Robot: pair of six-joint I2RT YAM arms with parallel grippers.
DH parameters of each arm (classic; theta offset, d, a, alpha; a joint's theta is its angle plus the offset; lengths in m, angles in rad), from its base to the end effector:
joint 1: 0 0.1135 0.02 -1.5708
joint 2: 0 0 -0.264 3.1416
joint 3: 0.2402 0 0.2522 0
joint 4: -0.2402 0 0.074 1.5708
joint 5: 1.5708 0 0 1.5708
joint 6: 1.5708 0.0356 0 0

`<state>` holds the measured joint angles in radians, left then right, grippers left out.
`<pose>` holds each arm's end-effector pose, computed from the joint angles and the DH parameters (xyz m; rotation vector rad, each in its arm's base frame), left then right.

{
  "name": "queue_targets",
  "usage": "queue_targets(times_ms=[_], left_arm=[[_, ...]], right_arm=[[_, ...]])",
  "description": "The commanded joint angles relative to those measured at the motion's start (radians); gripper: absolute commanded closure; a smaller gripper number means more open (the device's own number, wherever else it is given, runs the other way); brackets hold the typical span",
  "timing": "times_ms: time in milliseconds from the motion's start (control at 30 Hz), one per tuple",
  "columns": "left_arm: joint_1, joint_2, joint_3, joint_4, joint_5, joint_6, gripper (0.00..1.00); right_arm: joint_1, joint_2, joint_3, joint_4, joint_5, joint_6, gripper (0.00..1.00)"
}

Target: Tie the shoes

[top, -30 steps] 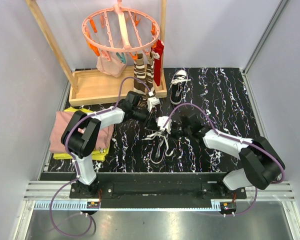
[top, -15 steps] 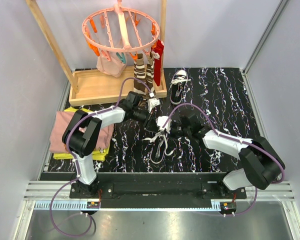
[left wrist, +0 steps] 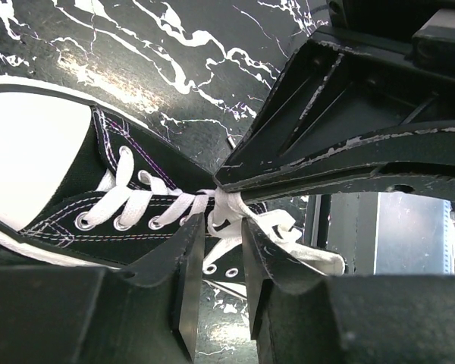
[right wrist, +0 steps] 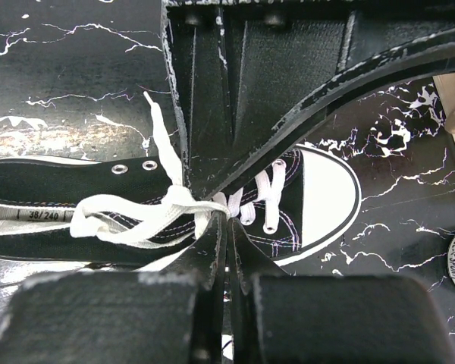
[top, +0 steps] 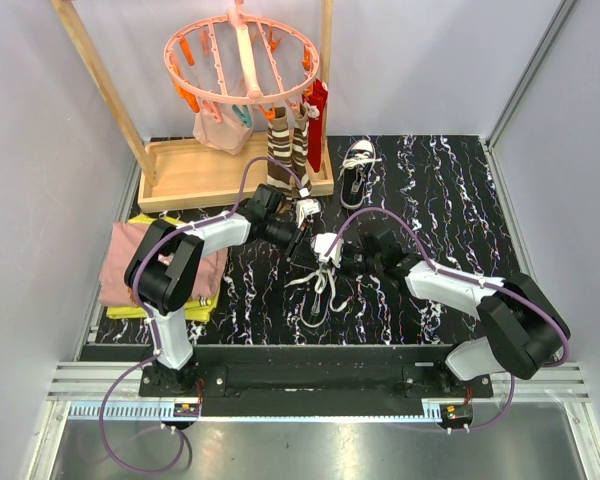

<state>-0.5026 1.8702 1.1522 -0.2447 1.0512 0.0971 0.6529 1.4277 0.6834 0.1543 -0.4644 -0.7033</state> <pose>0.3130 -0.2073 0.1745 1.1082 2.1293 -1.4909 0.2216 0.1895 0.1941 -1.5311 1.4761 0.4704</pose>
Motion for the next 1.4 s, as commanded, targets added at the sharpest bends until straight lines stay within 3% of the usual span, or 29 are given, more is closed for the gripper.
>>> queue_targets(times_ms=[0, 567, 1033, 1367], left_arm=[[-0.002, 0.009, 0.047, 0.025, 0.046, 0.009, 0.7], [-0.002, 0.023, 0.041, 0.044, 0.026, 0.009, 0.71], [-0.005, 0.027, 0.044, 0.033, 0.072, 0.01, 0.62], [-0.007, 0.035, 0.052, 0.041, 0.036, 0.016, 0.62]], right_arm=[[0.011, -0.033, -0.005, 0.05, -0.011, 0.005, 1.0], [0.017, -0.035, -0.007, 0.06, -0.011, 0.018, 1.0], [0.031, -0.035, -0.005, 0.059, -0.003, 0.038, 1.0], [0.031, -0.042, -0.004, 0.059, 0.012, 0.057, 1.0]])
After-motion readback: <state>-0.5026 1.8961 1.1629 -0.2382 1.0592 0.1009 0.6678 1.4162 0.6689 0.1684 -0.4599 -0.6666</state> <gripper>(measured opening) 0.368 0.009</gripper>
